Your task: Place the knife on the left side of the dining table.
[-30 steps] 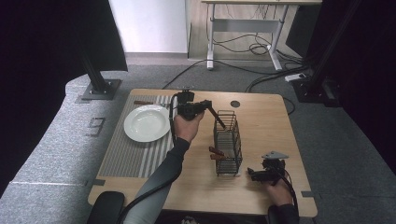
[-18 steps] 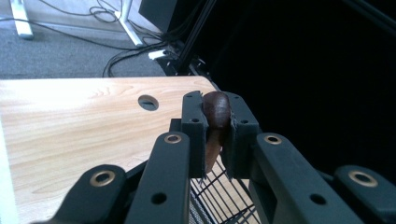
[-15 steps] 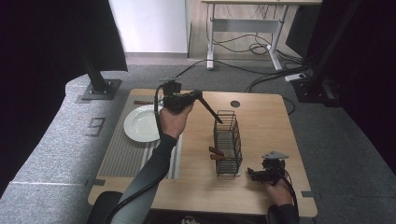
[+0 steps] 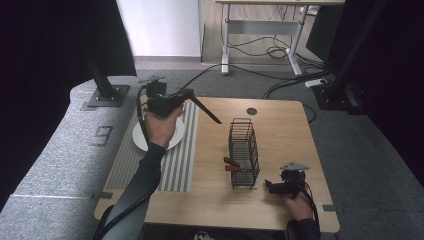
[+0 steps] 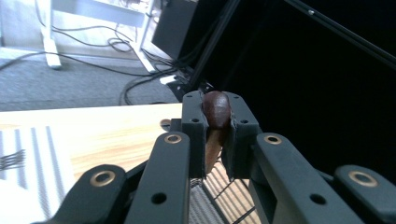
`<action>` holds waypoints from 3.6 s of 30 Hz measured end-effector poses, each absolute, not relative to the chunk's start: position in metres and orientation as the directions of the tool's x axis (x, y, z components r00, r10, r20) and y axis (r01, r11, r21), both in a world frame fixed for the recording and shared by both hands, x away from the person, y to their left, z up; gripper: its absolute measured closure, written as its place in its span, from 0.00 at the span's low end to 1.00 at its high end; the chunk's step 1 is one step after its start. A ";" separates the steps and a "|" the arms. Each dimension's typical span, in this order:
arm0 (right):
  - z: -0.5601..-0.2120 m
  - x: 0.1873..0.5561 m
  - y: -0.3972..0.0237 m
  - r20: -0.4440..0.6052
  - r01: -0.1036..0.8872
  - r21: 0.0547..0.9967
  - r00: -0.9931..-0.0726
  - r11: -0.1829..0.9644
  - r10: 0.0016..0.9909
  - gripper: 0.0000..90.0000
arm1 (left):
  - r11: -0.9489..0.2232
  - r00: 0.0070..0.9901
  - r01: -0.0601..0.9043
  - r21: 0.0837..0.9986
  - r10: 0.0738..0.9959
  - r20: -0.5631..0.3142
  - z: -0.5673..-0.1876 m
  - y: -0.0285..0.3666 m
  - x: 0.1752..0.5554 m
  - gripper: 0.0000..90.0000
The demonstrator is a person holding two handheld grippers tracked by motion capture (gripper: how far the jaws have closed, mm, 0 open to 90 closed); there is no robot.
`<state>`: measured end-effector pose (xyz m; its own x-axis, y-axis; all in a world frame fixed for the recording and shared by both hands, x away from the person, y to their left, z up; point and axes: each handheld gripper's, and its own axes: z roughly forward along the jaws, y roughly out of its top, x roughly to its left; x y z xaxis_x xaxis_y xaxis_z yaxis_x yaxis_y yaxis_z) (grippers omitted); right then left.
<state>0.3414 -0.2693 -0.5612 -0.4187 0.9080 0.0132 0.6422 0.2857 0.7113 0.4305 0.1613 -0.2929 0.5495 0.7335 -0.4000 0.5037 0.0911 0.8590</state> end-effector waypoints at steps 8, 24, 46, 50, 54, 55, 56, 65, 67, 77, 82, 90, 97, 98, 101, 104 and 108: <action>-0.561 0.341 -0.269 0.014 0.642 0.712 -0.418 0.284 0.908 0.00 | 0.094 0.501 0.507 0.857 0.777 -0.382 -0.305 0.203 0.416 0.89; -0.561 0.341 -0.269 0.015 0.643 0.712 -0.416 0.283 0.909 0.00 | 0.113 0.385 0.579 0.808 0.835 -0.393 -0.374 0.257 0.392 0.89; -0.561 0.341 -0.269 0.013 0.641 0.713 -0.417 0.284 0.909 0.00 | 0.178 0.303 0.645 0.743 0.833 -0.463 -0.435 0.294 0.381 0.88; -0.561 0.341 -0.269 0.013 0.641 0.713 -0.417 0.284 0.909 0.00 | 0.164 0.296 0.633 0.756 0.852 -0.432 -0.438 0.297 0.382 0.85; -0.561 0.341 -0.269 0.013 0.641 0.713 -0.417 0.283 0.909 0.00 | 0.140 0.285 0.616 0.775 0.878 -0.385 -0.444 0.300 0.384 0.82; -0.561 0.341 -0.269 0.013 0.641 0.713 -0.417 0.284 0.909 0.00 | 0.134 0.282 0.613 0.779 0.884 -0.373 -0.445 0.301 0.385 0.81; -0.561 0.341 -0.269 0.013 0.641 0.713 -0.417 0.284 0.909 0.00 | 0.136 0.280 0.610 0.781 0.885 -0.372 -0.447 0.302 0.385 0.80; -0.561 0.341 -0.269 0.013 0.641 0.713 -0.417 0.283 0.909 0.00 | 0.176 0.254 0.604 0.777 0.882 -0.397 -0.464 0.316 0.386 0.76; -0.561 0.341 -0.269 0.013 0.641 0.713 -0.417 0.283 0.909 0.00 | 0.182 0.250 0.603 0.777 0.881 -0.401 -0.467 0.319 0.386 0.75; -0.561 0.341 -0.269 0.013 0.641 0.713 -0.417 0.284 0.909 0.00 | 0.235 0.217 0.607 0.759 0.870 -0.443 -0.488 0.335 0.386 0.71; -0.561 0.341 -0.269 0.013 0.641 0.713 -0.417 0.284 0.909 0.00 | 0.260 0.199 0.616 0.744 0.862 -0.466 -0.500 0.343 0.387 0.69; -0.561 0.341 -0.269 0.013 0.641 0.713 -0.417 0.284 0.909 0.00 | 0.272 0.189 0.633 0.724 0.853 -0.486 -0.514 0.353 0.390 0.66; -0.561 0.341 -0.269 0.013 0.641 0.713 -0.417 0.283 0.909 0.00 | 0.286 0.188 0.651 0.703 0.837 -0.514 -0.525 0.361 0.394 0.66; -0.561 0.341 -0.269 0.013 0.641 0.713 -0.417 0.283 0.909 0.00 | 0.286 0.188 0.651 0.703 0.837 -0.514 -0.525 0.361 0.394 0.65; -0.561 0.341 -0.269 0.013 0.641 0.713 -0.417 0.284 0.909 0.00 | 0.255 0.181 0.663 0.704 0.858 -0.481 -0.530 0.363 0.396 0.67; -0.561 0.341 -0.269 0.014 0.641 0.713 -0.417 0.283 0.909 0.00 | 0.262 0.174 0.666 0.699 0.856 -0.487 -0.534 0.364 0.396 0.67; -0.561 0.341 -0.269 0.013 0.641 0.713 -0.417 0.284 0.909 0.00 | 0.257 0.169 0.671 0.696 0.861 -0.480 -0.537 0.365 0.396 0.66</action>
<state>0.3412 -0.2690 -0.5614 -0.4169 0.9089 0.0135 0.6412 0.2835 0.7131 0.3964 0.3647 -0.5365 0.1685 0.8608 -0.4802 0.6708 0.2568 0.6958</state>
